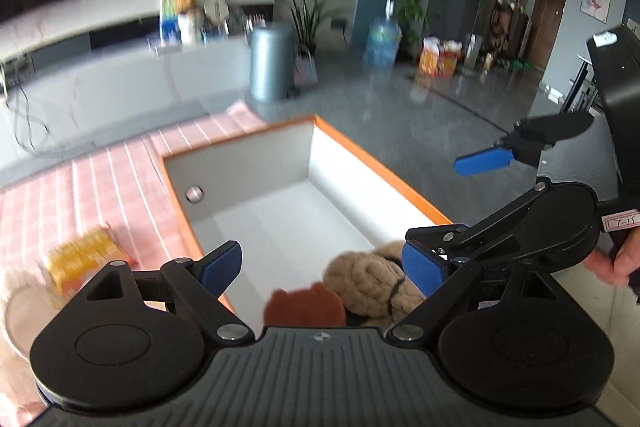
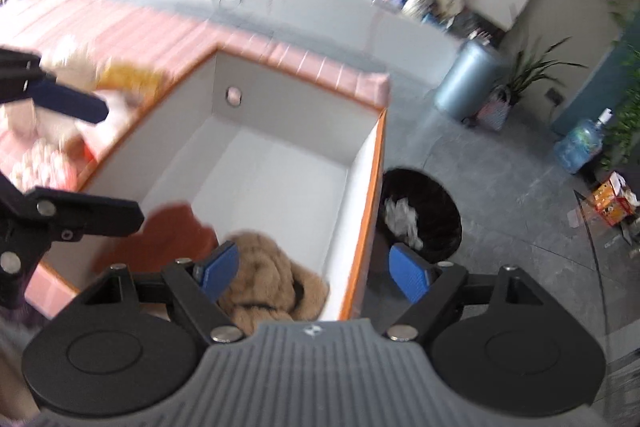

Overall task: Organize soft objects
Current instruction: 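Withdraw both open tools from the box back over the table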

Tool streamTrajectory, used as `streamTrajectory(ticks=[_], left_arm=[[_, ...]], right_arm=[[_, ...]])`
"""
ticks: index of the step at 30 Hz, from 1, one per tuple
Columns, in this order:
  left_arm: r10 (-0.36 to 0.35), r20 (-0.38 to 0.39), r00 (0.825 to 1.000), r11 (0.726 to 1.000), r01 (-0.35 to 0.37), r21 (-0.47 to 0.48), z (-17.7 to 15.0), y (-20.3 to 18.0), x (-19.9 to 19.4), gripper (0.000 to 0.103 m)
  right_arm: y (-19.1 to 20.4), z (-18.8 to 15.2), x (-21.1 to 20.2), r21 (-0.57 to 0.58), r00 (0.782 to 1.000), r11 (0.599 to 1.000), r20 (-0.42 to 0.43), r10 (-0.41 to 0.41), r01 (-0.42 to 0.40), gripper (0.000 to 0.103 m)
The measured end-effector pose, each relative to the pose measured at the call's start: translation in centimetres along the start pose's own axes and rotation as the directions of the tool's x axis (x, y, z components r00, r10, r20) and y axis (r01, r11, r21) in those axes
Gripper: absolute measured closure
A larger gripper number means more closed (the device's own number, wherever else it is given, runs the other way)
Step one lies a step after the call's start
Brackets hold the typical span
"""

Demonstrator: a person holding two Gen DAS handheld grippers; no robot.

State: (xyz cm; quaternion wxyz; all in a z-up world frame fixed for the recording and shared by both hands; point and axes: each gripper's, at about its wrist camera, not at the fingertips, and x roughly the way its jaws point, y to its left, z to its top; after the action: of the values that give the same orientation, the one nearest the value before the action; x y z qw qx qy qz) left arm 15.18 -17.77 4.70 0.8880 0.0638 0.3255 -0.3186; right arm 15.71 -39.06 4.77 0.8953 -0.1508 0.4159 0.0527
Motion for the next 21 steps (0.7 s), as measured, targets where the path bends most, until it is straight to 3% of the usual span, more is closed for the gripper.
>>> streamTrajectory(ticks=[7,13,21], left_arm=[[0.014,0.133,0.991,0.999,-0.008,-0.044,-0.8,1.1,-3.6,0.000],[0.091,0.222,0.971,0.994,-0.075,-0.076,-2.3,2.3,-6.6,0.000],[0.203,0.255,0.946,0.977,-0.177,-0.122,-5.2,4.3,-9.3,0.000]], right_arm=[[1.5,-1.0,-2.2,0.212,0.988,0.977,0.146,-0.043,0.011,0.017],[5.3,-1.8,-3.5,0.227,0.969,0.974,0.238,-0.072,0.016,0.016],[10.2,-1.4,-5.2,0.231,0.939,0.972,0.341,-0.040,-0.043,0.008]])
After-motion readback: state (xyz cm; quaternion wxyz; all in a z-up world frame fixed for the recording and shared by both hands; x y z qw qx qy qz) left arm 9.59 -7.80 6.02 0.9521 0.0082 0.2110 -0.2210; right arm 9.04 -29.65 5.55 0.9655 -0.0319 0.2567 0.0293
